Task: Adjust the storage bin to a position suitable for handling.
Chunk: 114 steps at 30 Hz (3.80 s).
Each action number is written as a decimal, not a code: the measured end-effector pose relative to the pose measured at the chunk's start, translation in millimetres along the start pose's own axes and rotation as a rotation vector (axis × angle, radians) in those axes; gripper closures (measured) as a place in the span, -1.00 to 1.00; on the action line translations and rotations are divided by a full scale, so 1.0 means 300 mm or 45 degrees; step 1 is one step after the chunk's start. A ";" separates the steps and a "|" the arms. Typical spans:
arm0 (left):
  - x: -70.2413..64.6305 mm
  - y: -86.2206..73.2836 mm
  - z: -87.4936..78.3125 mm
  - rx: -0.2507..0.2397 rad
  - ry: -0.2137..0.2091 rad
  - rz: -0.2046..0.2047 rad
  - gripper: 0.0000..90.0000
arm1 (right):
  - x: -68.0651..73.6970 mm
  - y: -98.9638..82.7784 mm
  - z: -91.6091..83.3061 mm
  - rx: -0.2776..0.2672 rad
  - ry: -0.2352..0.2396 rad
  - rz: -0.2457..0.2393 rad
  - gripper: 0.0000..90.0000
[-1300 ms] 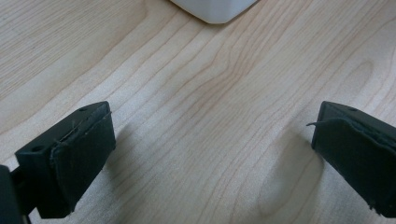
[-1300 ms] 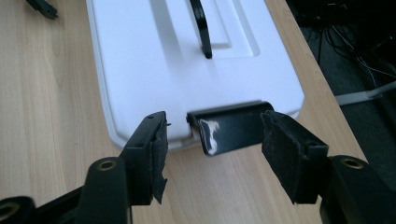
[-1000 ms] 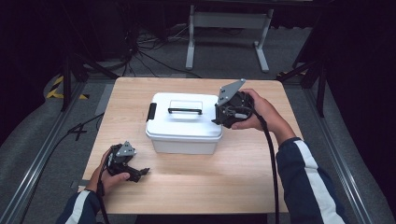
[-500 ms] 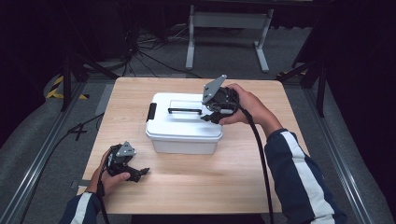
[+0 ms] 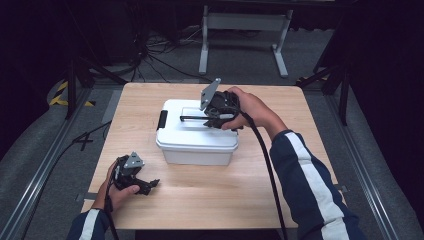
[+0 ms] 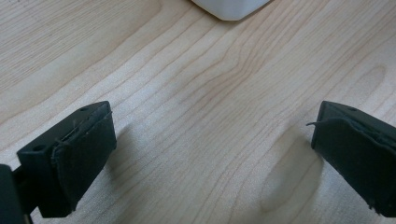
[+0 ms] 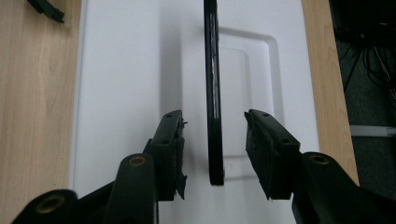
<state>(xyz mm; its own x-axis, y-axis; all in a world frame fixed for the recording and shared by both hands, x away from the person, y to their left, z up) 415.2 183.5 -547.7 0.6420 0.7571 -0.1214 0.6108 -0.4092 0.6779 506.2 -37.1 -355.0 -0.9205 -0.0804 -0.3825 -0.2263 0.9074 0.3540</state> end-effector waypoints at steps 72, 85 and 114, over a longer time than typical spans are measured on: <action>0.000 0.000 0.000 0.001 0.001 -0.003 -0.99 | -0.021 -0.081 -0.198 -0.098 -0.125 -0.068 0.87; 0.000 -0.001 -0.001 0.003 0.003 -0.005 -0.99 | -0.005 -0.164 -0.261 -0.117 -0.156 -0.029 0.87; 0.000 -0.001 -0.001 0.004 0.004 -0.002 -0.99 | 0.066 -0.452 -0.418 -0.110 -0.264 0.075 0.87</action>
<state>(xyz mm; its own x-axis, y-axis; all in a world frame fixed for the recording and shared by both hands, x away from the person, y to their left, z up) 414.8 183.9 -547.7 0.6396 0.7593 -0.1199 0.6131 -0.4098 0.6753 478.8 -213.4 -303.4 -0.8496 0.0662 -0.5233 -0.2092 0.8685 0.4494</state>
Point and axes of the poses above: each handheld gripper's, and its own axes: z roughly forward along the jaws, y roughly out of its top, x roughly to its left, the point moved 9 cm from there along z, roughly forward along the jaws, and after that the axes turned 9 degrees about -z, right-handed, at the moved point
